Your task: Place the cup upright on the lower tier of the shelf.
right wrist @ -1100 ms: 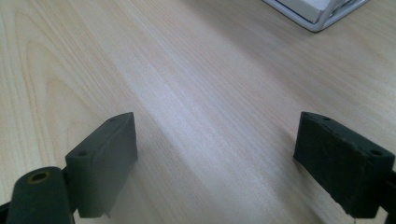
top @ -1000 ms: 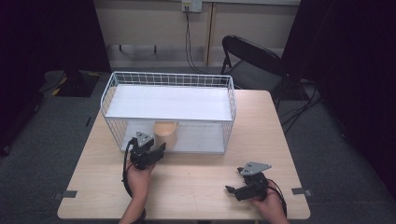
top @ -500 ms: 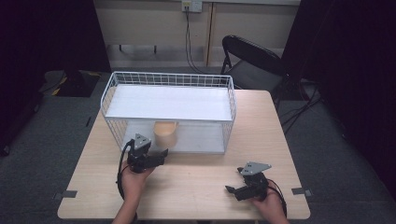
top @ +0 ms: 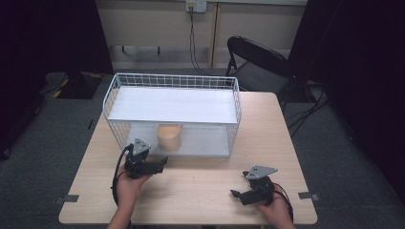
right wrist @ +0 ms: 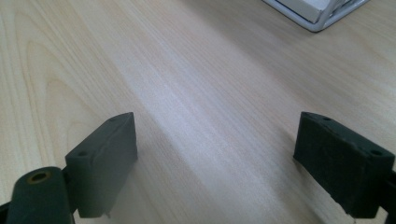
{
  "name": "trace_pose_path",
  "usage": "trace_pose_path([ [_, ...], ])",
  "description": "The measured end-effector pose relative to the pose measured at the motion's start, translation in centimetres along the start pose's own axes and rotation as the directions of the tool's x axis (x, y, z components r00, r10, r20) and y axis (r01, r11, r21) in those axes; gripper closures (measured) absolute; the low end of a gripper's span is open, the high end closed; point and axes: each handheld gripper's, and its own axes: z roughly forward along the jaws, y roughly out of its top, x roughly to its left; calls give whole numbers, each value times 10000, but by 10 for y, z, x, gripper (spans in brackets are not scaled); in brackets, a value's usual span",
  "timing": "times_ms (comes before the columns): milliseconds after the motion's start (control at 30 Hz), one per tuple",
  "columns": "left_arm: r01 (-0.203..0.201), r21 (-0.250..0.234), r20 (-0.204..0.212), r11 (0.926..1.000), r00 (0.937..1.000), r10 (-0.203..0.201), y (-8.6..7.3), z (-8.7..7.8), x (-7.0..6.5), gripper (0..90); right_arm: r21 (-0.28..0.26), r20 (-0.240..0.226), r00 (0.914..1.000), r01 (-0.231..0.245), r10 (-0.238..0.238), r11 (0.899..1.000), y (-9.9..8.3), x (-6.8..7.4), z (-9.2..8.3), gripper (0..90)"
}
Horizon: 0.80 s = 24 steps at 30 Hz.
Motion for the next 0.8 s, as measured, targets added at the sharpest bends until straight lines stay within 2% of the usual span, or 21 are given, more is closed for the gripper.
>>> trace_pose_path([
  [300,-14,7,237,10000,9997,14,-4,-12,7,166,1,1,10000,-1,1,10000,0,0,0,123],
  [433,145,-21,413,9999,9990,-144,-6,-16,12,166,-1,3,10000,0,0,10000,0,0,0,123],
  [567,164,113,503,9998,9986,-169,-9,-19,15,166,2,2,10000,-2,2,10000,0,0,0,123],
  [800,191,16,657,9998,9977,-192,-13,-26,19,166,-3,8,10000,5,-5,10000,0,0,0,123],
])
